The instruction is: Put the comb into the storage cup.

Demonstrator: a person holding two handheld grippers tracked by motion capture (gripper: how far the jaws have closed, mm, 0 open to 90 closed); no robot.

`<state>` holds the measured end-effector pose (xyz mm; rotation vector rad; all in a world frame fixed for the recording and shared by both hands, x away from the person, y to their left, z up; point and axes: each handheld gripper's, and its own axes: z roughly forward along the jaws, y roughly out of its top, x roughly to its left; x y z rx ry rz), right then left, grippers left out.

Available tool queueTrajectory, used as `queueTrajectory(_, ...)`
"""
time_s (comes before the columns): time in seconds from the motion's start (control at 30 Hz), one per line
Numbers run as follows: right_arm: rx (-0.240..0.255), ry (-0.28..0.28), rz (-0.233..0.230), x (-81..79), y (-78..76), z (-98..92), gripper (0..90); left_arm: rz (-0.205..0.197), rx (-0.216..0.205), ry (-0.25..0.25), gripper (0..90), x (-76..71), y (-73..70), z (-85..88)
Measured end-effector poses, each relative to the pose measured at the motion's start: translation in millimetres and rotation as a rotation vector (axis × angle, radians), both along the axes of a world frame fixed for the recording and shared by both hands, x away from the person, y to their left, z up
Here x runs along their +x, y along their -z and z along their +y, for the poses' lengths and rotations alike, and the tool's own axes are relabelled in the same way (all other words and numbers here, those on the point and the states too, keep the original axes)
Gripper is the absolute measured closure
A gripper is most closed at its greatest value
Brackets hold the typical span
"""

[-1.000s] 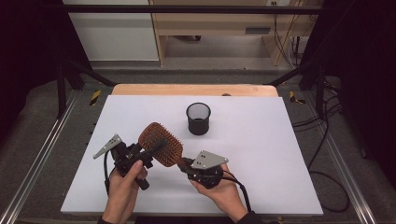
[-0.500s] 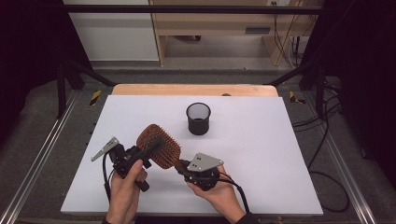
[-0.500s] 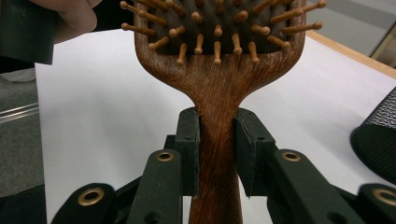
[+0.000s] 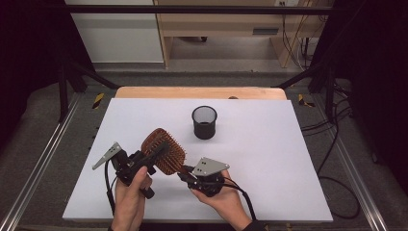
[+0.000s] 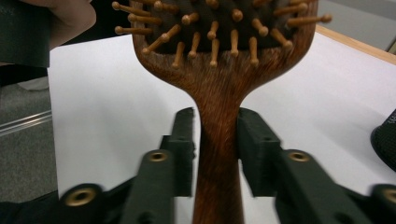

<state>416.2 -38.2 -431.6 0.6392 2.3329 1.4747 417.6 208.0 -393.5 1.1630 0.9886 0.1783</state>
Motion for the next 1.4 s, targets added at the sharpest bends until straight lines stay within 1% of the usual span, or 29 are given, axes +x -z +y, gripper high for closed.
queueTrajectory(0.1, 0.013, 0.007, 0.012, -0.1, -1.0, -2.4, 52.4, -0.002, -0.013, -0.023, 51.7, 0.1, -1.1, 5.9)
queueTrajectory(0.17, 0.020, 0.011, 0.016, -0.2, -1.9, -3.9, 48.0, -0.013, -0.004, -0.043, 51.6, 0.1, -2.0, 10.0)
queueTrajectory(0.27, 0.038, 0.023, 0.022, 0.5, -3.1, -7.1, 43.7, -0.016, -0.019, -0.057, 51.7, 0.0, -3.4, 15.4)
queueTrajectory(0.37, 0.052, 0.037, 0.023, 2.2, -4.7, -11.8, 40.1, -0.027, -0.018, -0.075, 51.7, -0.3, -5.3, 19.7)
queueTrajectory(0.47, 0.065, 0.064, 0.028, 4.3, -4.6, -18.9, 36.6, -0.032, -0.018, -0.096, 51.6, 0.1, -6.1, 25.6)
queueTrajectory(0.6, 0.079, 0.108, 0.045, 7.8, -0.6, -28.3, 28.1, -0.038, -0.018, -0.116, 51.6, 0.4, -7.0, 32.6)
queueTrajectory(0.67, 0.083, 0.128, 0.053, 10.7, 0.2, -32.7, 24.1, -0.039, -0.028, -0.128, 51.6, 0.5, -7.5, 35.6)
queueTrajectory(0.73, 0.086, 0.151, 0.050, 13.3, 0.4, -37.5, 20.7, -0.040, -0.032, -0.137, 51.6, 0.3, -8.0, 38.0)
queueTrajectory(0.8, 0.080, 0.172, 0.039, 15.5, 1.1, -42.3, 17.3, -0.044, -0.023, -0.147, 51.6, -0.2, -8.6, 40.1)
queueTrajectory(0.87, 0.067, 0.193, 0.014, 16.7, 1.9, -47.1, 15.6, -0.046, -0.017, -0.156, 51.5, -0.5, -8.9, 41.5)
queueTrajectory(0.93, 0.066, 0.211, 0.014, 18.7, 2.2, -52.4, 15.4, -0.047, -0.016, -0.162, 51.5, -0.4, -8.9, 42.9)
queueTrajectory(1.0, 0.055, 0.227, 0.004, 20.3, 1.8, -58.1, 14.9, -0.049, -0.010, -0.170, 51.5, -0.6, -9.1, 43.9)
queueTrajectory(1.1, 0.052, 0.257, 0.007, 22.7, 0.5, -68.0, 14.3, -0.053, -0.001, -0.178, 51.5, -0.6, -9.3, 46.0)
queueTrajectory(1.13, 0.053, 0.261, 0.010, 23.6, 0.0, -71.6, 14.1, -0.052, -0.003, -0.180, 51.4, -0.6, -9.4, 46.9)
queueTrajectory(1.2, 0.069, 0.265, 0.026, 25.1, -1.4, -79.0, 13.5, -0.051, -0.010, -0.187, 51.4, -0.4, -9.5, 48.9)
queueTrajectory(1.27, 0.081, 0.279, 0.024, 26.0, -3.1, -85.9, 13.3, -0.052, -0.012, -0.197, 51.3, -0.6, -9.8, 51.1)
queueTrajectory(1.4, 0.100, 0.288, 0.020, 26.9, -5.7, -98.4, 11.2, -0.054, -0.017, -0.210, 51.3, -0.9, -10.8, 56.3)
